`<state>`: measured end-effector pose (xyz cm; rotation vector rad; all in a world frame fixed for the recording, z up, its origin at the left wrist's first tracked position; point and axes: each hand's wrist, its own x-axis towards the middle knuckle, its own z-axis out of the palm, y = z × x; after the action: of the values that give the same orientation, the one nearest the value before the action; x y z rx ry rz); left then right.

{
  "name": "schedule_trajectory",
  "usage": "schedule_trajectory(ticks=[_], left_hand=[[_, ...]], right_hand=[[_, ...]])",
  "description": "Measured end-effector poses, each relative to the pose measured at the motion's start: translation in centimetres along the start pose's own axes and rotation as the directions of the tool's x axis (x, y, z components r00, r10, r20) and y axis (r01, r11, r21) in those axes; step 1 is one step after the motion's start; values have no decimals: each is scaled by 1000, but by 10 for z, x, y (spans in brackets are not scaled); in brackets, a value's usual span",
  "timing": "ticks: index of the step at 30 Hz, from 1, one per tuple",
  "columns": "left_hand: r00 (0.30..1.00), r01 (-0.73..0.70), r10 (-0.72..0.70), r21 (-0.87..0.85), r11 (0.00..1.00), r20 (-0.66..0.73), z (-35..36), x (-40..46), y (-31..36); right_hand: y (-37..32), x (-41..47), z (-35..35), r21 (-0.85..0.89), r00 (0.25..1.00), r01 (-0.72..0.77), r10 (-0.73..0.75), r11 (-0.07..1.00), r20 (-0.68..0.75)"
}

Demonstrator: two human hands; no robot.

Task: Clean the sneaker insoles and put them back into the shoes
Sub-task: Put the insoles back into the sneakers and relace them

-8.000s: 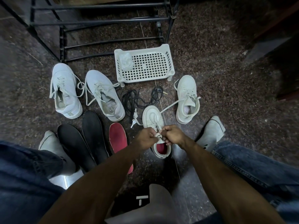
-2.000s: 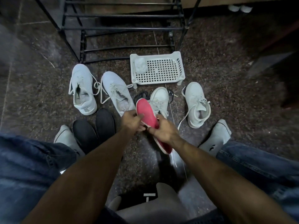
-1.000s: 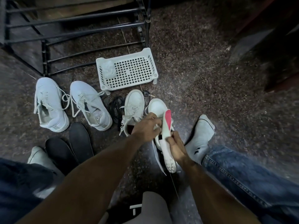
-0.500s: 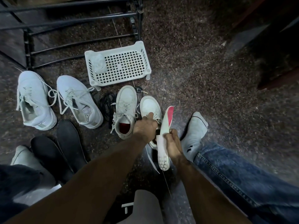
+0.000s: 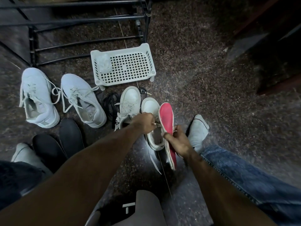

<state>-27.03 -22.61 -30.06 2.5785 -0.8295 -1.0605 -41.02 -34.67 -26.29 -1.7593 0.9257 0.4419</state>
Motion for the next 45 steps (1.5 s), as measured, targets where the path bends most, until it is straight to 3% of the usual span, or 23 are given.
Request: schedule_trajectory(ticks=[3, 8, 15, 17, 27, 32, 35, 39, 45], left_hand=[[1000, -2, 3, -30, 1000, 11, 0, 1, -1], [999, 5, -3, -53, 999, 41, -4, 1, 1], [999, 29, -26, -75, 997, 41, -4, 0, -1], [999, 35, -32, -84, 996, 34, -4, 0, -1], [998, 62, -61, -123, 991, 11, 0, -6, -1], [996, 90, -90, -123, 988, 6, 2, -10, -1], [995, 101, -100, -128, 987, 12, 3, -11, -1], [994, 104, -101, -141, 984, 28, 1, -11, 0], [995, 102, -102, -128, 987, 12, 5, -16, 1]], right_hand=[[-10, -3, -23, -311, 999, -34, 41, 950, 16], [-16, -26, -31, -736, 998, -55, 61, 675, -19], [-29, -54, -13, -888, 996, 86, -45, 451, 74], [-28, -54, -7, -894, 996, 90, -50, 440, 75], [-33, -15, 40, -699, 990, -113, 22, 706, -138], [-25, -14, 57, -603, 991, -68, -15, 795, -132], [-5, -27, 48, -466, 989, -93, 27, 880, -147], [17, -39, 35, -30, 929, -348, 340, 937, -146], [3, -13, 44, 105, 928, -310, 325, 945, -184]])
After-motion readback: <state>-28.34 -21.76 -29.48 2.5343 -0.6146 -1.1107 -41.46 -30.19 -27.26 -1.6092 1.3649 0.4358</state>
